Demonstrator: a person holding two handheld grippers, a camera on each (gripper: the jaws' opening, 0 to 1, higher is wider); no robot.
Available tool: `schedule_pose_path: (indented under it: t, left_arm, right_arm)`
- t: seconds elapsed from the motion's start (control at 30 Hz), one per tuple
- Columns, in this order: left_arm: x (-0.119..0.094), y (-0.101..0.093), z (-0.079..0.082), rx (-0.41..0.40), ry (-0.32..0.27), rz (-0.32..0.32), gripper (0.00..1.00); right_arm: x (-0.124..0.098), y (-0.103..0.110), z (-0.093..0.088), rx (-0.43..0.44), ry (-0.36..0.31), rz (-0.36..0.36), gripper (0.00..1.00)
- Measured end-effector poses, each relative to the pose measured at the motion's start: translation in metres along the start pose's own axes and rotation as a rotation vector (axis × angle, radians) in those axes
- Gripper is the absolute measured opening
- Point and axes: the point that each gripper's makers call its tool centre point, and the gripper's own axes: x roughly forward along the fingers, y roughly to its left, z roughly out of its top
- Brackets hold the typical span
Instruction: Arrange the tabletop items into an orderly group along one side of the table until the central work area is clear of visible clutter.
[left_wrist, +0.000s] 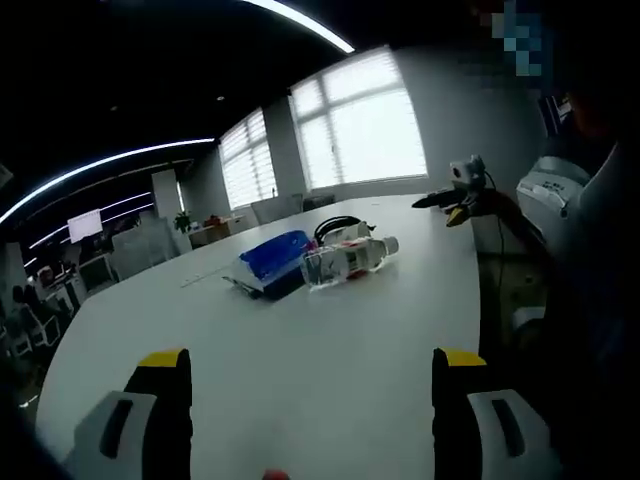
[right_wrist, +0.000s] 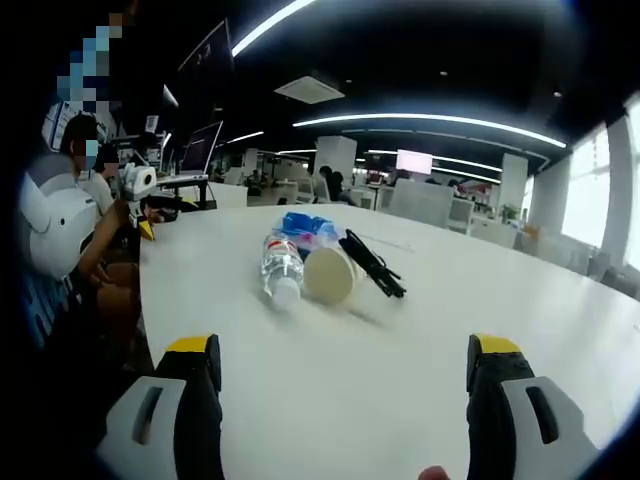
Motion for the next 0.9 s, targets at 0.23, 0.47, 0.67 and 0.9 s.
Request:
schedule_pose_path:
  t: [0.23,0.47,0.67,0.9]
  left_arm:
    - [-0.0002,-0.0002,-0.0024,-0.001,0.017,-0.005,1.00]
    - [0.0018,-0.0037,-0.0007,0.000,0.003,-0.023,1.00]
    - [0.0030,-0.0027,-0.0010,-0.005,0.000,-0.023,1.00]
    - [0.0004,-0.0023,-0.0010,-0.003,0.003,-0.018,1.00]
  right_arm:
    - [-0.0002,0.0006,-0.0003,-0.001,0.001,0.003,1.00]
    - [-0.0027,-0.0005,-0.0018,-0.003,0.009,-0.002,0.99]
    - [-0.0027,0.0002,-0.0020,-0.003,0.010,-0.001,0.99]
    - [-0.0024,-0.0002,-0.0009,-0.001,0.002,-0.001,0.99]
